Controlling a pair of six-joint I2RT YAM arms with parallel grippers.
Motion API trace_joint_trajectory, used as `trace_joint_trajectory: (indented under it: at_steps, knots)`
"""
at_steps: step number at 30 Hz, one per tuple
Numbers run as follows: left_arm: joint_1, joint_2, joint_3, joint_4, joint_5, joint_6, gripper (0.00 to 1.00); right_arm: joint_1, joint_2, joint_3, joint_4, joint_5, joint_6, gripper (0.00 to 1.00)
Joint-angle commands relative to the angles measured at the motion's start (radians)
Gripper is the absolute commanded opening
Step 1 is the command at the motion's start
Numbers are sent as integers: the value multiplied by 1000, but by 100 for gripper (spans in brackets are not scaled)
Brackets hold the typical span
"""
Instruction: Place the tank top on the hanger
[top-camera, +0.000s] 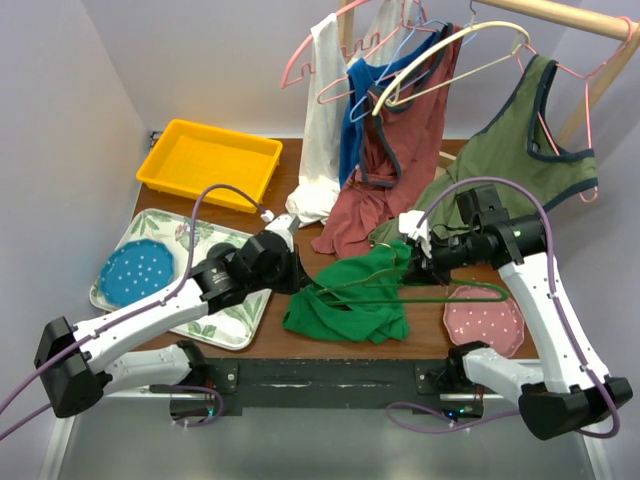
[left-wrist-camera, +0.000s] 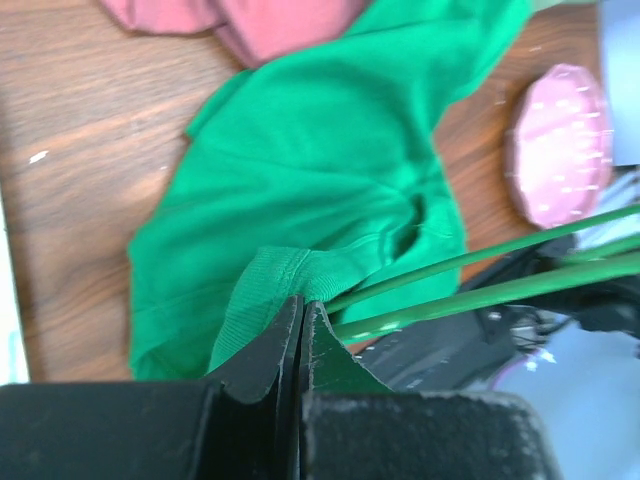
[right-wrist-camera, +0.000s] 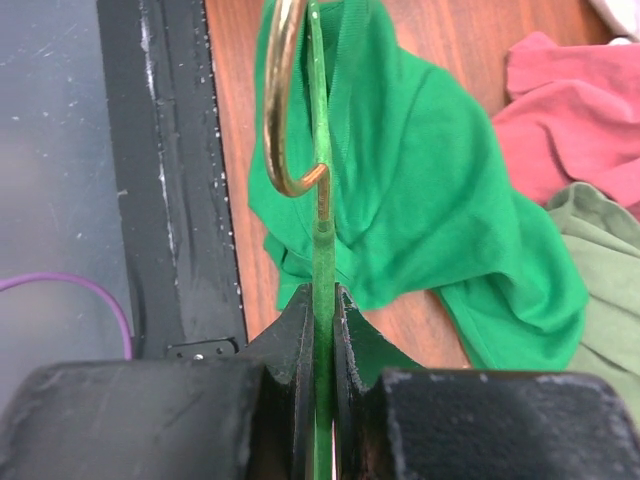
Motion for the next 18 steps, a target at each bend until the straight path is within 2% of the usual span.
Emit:
trace_joint_trajectory:
  at_steps: [1,5,7,8,9,11,14,16,18]
  knots:
    - [7,-36,82,63,49,-53,0,26,40,18,44,-71,53,0]
    - [7,-21,136,116,80,-93,0,63,57,13,160,-114,114,0]
    - [7,8,154,156,96,-119,0,77,57,4,239,-118,224,0]
    - [7,20,174,168,113,-128,0,82,57,1,330,-107,267,0]
    - [5,45,185,176,123,-136,0,85,56,-3,387,-89,390,0]
    - [5,63,227,172,127,-136,0,83,56,0,499,-38,496,0]
    - [5,76,268,159,112,-129,0,86,50,-8,593,-38,574,0]
    - [7,76,286,167,106,-128,0,92,10,-66,661,-93,619,0]
    - [5,79,335,124,84,-110,0,106,-27,-100,747,-41,691,0]
